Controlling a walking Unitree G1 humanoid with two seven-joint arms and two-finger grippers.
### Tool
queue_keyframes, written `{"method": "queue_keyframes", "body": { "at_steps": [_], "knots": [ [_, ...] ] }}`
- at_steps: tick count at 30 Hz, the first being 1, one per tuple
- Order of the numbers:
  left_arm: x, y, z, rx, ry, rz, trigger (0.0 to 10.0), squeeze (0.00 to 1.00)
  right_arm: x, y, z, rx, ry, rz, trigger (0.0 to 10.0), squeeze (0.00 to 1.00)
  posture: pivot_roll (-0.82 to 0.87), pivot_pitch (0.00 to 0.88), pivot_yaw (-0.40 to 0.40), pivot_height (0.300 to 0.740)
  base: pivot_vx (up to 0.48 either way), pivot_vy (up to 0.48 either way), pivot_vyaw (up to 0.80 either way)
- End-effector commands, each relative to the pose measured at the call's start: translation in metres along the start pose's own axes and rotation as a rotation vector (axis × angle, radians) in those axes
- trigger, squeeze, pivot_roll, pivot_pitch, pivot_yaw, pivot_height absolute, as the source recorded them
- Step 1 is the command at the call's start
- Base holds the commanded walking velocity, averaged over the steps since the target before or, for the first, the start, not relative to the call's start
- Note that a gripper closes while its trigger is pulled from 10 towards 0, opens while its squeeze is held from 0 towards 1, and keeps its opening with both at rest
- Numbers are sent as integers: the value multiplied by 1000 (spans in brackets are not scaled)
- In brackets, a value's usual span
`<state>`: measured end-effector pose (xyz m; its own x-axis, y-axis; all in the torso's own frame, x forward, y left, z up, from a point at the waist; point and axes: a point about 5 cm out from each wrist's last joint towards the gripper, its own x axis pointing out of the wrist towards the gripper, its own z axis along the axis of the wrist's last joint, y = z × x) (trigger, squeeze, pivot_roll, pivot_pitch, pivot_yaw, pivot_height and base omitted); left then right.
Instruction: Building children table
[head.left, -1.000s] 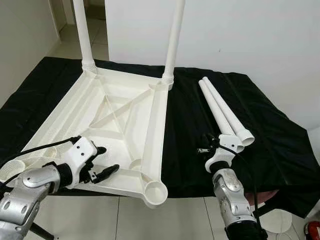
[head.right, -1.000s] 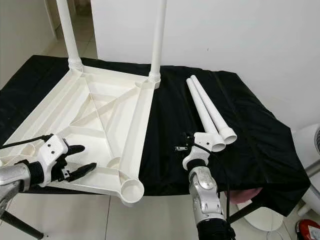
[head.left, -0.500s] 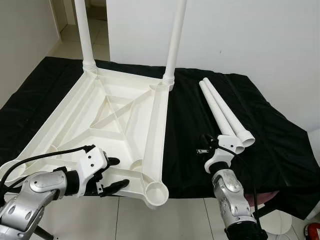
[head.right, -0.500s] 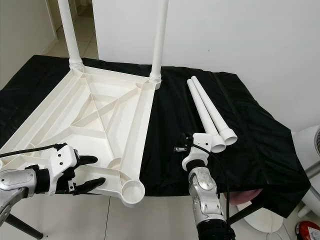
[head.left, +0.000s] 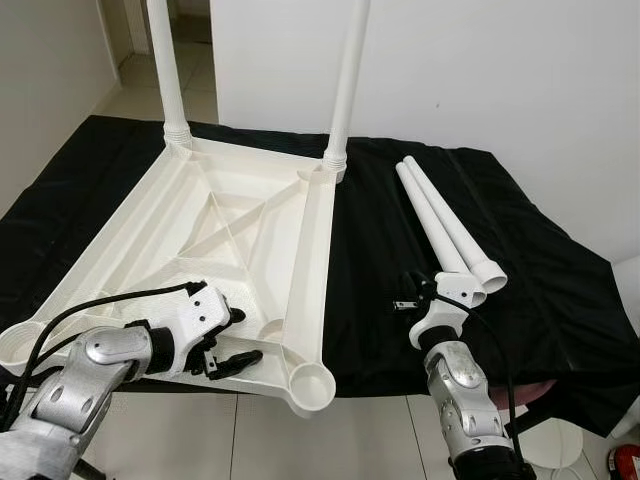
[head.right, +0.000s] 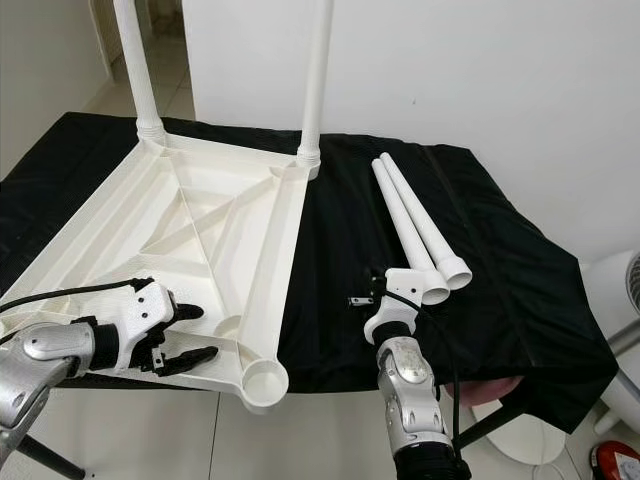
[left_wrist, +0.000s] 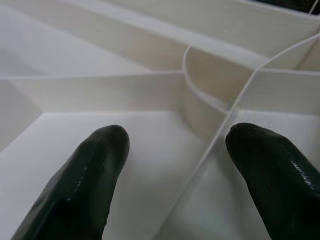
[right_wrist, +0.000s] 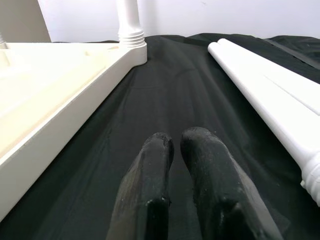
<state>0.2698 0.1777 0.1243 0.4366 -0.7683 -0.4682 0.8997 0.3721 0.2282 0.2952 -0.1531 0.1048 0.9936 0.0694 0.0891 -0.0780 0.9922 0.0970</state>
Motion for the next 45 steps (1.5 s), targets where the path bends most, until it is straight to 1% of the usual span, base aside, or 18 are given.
{"method": "queue_keyframes", "body": {
  "at_steps": [1,5,9,17,24,25,26,27,28,31,32,34,38,39,40,42,45],
  "knots": [
    [3,7,-5,-24,25,132,10000,0,-1,-1,-2,1,13,-11,10000,0,18,0,-90,740,0,0,0],
    [5,13,-6,2,54,136,10000,0,-1,-1,-1,4,8,-19,10000,0,8,0,-78,740,0,0,0],
    [5,15,-6,3,60,137,10000,0,-1,-2,0,4,6,-23,10000,0,5,0,-75,740,0,0,0],
    [15,18,-11,-66,99,133,10000,0,-2,-3,1,13,-1,-47,10000,0,-1,0,-60,740,0,0,0],
    [15,22,-12,-80,119,119,10000,0,-3,-1,1,16,-1,-47,10000,0,-1,0,-57,740,0,0,0],
    [15,24,-11,-75,118,113,8824,0,-2,-1,2,16,0,-47,10000,0,0,0,-56,740,0,0,0],
    [15,24,-11,-75,118,113,8824,0,-2,-1,2,16,0,-47,10000,0,0,0,-56,740,0,0,0],
    [16,27,-9,-72,115,111,6667,0,-2,-1,2,16,-1,-48,10000,0,0,0,-55,740,0,0,0],
    [16,29,-7,-72,105,114,235,0,-2,-1,2,16,-1,-50,10000,0,-1,0,-53,740,0,0,0],
    [17,29,-6,-73,98,116,235,0,-2,-1,2,16,-1,-52,10000,0,-1,0,-53,740,0,0,0],
    [20,30,-2,-74,82,115,0,0,-2,-2,2,17,-1,-55,10000,0,-2,0,-50,740,0,0,0],
    [22,31,-1,-74,79,114,0,0,-2,-1,2,17,-1,-56,10000,0,-3,0,-49,740,0,0,0],
    [31,29,3,-67,55,125,0,0,-2,-1,2,22,-3,-63,10000,0,-4,0,-42,740,0,0,0],
    [31,29,3,-67,55,125,0,0,-2,-1,2,22,-3,-63,10000,0,-4,0,-42,740,0,0,0],
    [39,29,10,-68,20,144,0,0,-2,-1,2,25,-5,-68,10000,0,-5,0,-38,740,0,0,0],
    [41,29,12,-69,11,148,0,0,-2,0,2,25,-6,-69,10000,0,-5,0,-38,740,0,0,0],
    [47,32,23,-69,-29,180,0,0,-2,2,2,29,-5,-71,10000,0,-4,0,-33,740,0,0,0]
  ]
}}
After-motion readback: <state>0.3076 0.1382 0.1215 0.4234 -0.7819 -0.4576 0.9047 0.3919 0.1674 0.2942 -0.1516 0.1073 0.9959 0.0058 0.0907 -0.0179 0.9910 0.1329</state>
